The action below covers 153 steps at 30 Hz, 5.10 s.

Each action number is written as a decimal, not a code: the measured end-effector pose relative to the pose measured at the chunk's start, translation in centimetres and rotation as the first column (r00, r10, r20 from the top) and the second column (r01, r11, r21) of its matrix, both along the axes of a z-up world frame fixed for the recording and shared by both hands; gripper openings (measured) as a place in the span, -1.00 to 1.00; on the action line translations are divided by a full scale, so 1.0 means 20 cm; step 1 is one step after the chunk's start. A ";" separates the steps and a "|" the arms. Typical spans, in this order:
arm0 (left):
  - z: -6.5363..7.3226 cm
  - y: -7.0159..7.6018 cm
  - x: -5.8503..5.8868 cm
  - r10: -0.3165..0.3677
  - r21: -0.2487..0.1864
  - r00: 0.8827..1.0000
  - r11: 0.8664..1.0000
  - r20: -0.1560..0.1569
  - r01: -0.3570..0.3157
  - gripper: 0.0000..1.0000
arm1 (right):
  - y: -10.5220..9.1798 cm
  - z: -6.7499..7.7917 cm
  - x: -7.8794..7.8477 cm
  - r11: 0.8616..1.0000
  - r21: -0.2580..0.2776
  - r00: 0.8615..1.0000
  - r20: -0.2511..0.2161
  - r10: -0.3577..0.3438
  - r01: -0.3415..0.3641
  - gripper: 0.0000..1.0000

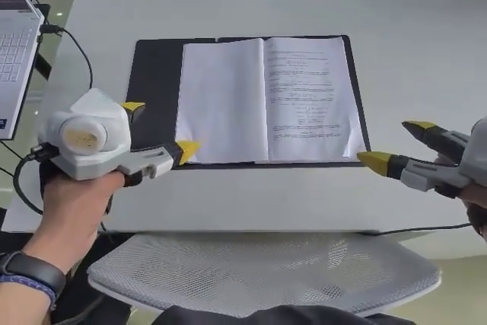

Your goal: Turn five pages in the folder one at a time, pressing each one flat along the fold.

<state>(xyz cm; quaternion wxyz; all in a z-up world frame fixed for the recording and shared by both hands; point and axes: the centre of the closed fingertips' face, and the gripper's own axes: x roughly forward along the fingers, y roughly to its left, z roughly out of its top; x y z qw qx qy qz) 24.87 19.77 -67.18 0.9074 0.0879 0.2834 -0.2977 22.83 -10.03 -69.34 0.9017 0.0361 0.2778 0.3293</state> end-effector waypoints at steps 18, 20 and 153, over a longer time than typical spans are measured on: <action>-0.06 -0.55 0.13 -0.228 -0.025 0.974 0.973 0.001 0.228 0.29 | 0.05 0.20 0.00 1.000 0.014 0.998 0.065 -0.003 0.002 0.45; -0.08 -0.62 0.13 -0.257 -0.032 0.966 0.966 -0.005 0.257 0.28 | 0.05 0.23 -0.02 1.000 0.012 0.998 0.070 -0.005 0.004 0.46; -0.66 -1.41 0.19 -0.417 0.018 0.908 0.908 -0.041 0.418 -0.08 | 0.05 -0.43 0.44 0.959 0.281 0.974 -0.223 0.035 0.030 -0.29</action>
